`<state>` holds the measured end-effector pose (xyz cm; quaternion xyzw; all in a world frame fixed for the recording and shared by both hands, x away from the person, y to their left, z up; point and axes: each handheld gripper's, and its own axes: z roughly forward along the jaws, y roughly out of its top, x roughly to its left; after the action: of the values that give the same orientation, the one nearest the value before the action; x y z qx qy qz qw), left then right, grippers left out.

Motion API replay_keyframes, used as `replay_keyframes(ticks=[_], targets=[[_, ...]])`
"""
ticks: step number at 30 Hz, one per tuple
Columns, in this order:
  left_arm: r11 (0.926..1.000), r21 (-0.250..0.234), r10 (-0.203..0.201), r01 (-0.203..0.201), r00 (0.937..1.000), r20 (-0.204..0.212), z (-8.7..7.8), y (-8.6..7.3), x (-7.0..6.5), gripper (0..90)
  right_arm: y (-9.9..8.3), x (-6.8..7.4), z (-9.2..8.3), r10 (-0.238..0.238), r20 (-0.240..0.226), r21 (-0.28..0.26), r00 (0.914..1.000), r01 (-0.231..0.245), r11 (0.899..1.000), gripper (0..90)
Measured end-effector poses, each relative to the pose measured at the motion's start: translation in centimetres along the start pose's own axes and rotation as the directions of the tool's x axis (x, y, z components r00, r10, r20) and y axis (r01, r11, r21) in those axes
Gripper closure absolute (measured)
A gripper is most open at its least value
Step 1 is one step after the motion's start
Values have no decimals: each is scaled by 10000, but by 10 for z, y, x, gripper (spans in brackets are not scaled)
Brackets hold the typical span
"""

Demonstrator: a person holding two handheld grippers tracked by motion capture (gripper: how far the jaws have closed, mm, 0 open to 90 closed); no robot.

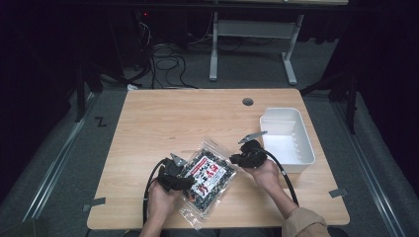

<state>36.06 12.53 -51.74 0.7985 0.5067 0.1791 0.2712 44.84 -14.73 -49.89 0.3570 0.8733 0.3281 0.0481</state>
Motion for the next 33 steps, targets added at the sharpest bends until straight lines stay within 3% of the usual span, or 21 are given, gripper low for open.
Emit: replay_keyframes(ticks=[4,13,16,27,33], targets=[[10000,-13,72,-72,10000,-63,-1,0,-2,321,0,-1,-2,64,-198,-12,9998,-65,10000,887],[9999,-57,91,-91,9999,46,-2,0,-3,319,4,1,-13,-323,-187,-333,9993,316,9989,891],[9998,-157,161,-159,9998,137,-4,0,-5,318,3,1,-18,-346,-142,-448,9993,339,9984,891],[9975,-678,-146,182,9984,543,-10,-1,-2,321,8,-4,-47,-514,223,-754,9984,530,9957,891],[9979,-628,-103,142,9980,618,-9,-1,-2,321,9,-10,-59,-556,336,-801,9979,582,9951,891]])
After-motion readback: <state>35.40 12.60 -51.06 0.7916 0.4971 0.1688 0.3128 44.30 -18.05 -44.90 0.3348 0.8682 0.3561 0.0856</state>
